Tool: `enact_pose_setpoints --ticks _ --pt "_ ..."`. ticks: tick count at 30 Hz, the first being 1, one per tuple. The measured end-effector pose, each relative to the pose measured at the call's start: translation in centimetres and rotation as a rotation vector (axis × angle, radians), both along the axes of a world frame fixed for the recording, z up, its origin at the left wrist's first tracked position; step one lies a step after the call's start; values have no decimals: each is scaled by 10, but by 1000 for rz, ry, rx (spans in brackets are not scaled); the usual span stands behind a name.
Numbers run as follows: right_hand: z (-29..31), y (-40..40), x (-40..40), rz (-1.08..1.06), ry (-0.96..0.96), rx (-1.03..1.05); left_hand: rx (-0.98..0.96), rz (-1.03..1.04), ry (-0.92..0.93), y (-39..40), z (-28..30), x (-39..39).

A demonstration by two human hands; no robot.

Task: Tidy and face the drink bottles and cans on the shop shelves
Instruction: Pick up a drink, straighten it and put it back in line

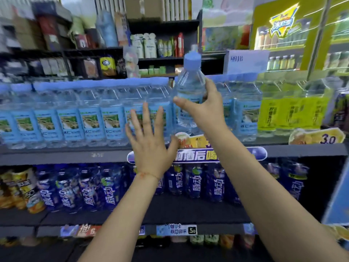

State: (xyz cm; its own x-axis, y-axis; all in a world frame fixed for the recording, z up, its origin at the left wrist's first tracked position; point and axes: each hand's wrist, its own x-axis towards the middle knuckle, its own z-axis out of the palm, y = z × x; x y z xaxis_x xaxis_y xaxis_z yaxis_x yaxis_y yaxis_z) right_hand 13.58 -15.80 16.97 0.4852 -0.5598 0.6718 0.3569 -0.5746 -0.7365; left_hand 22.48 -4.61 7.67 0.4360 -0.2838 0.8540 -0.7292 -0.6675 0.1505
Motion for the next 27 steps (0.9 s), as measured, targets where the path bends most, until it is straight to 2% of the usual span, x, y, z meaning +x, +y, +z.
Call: enact_pose_setpoints --ticks 4,10,16,21,24,27 --pt "-8 0 11 76 58 -25 4 29 23 -1 0 -3" --pt "-17 1 9 -30 146 -95 -13 10 37 2 2 -4" --pt "-16 1 4 -149 232 -169 47 83 60 -1 3 -6" --pt "-23 5 -7 -167 301 -215 83 97 94 0 4 -11" --pt "-35 11 -21 -190 299 -276 140 23 132 11 -10 -20" --pt "-45 30 -40 -276 167 -360 186 -120 199 45 -27 -34"
